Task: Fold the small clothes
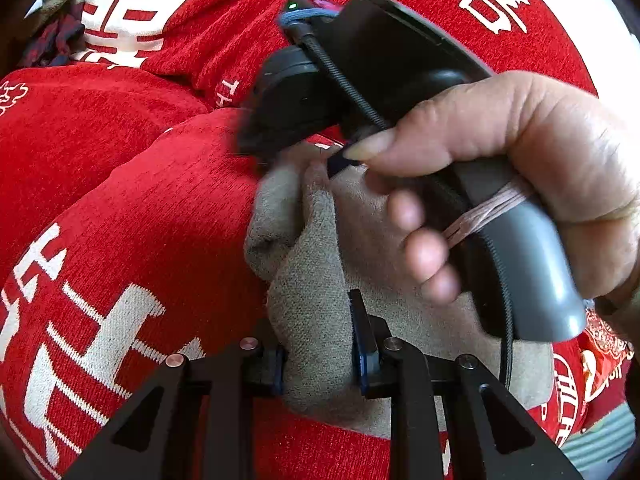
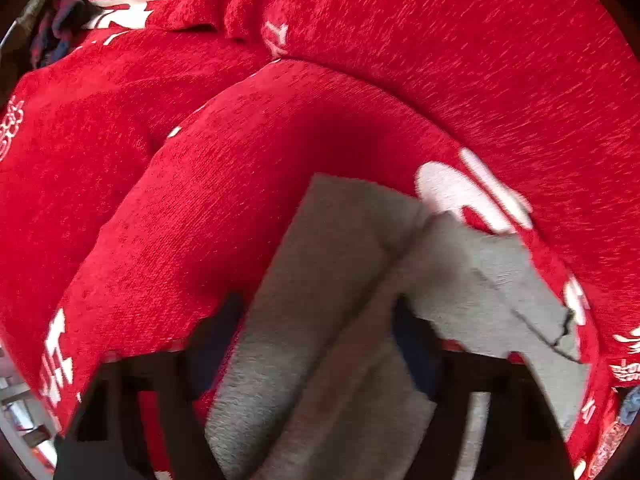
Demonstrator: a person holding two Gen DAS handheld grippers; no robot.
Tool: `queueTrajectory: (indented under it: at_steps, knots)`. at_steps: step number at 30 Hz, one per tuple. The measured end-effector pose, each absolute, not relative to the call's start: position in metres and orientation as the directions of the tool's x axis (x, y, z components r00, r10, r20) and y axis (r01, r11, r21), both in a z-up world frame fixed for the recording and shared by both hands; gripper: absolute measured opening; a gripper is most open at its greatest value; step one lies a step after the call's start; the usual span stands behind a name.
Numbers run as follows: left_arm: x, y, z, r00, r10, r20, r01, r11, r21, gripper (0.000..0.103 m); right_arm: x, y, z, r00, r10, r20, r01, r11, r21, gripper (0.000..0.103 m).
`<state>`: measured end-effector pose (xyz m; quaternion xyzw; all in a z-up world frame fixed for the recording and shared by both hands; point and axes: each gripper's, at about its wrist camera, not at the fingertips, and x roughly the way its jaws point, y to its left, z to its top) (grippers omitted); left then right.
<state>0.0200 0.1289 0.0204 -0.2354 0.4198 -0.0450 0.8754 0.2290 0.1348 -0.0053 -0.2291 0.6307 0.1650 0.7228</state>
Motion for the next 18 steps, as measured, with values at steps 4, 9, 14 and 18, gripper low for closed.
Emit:
queueTrajectory:
  at_steps: [4,9,14,18]
  knots:
    - [0.022,0.120,0.026,0.648,-0.252,-0.719,-0.112,0.902,-0.417,0.027,0.229,0.116,0.008,0.151,0.021,-0.988,-0.490,0.870,-0.057,0.019]
    - [0.024,0.109,0.035,0.656,-0.222,-0.721,-0.109,0.918,-0.382,0.025,0.227,0.097,0.030,0.175,0.117,-0.978,-0.466,0.884,0.022,0.018]
    - [0.018,0.099,0.048,0.674,-0.187,-0.714,-0.097,0.936,-0.337,0.023,0.227,0.061,0.061,0.198,0.220,-0.955,-0.436,0.892,0.115,0.018]
    - [0.013,0.078,0.061,0.684,-0.154,-0.713,-0.071,0.959,-0.276,0.023,0.226,0.030,0.080,0.209,0.295,-0.932,-0.407,0.893,0.191,0.017]
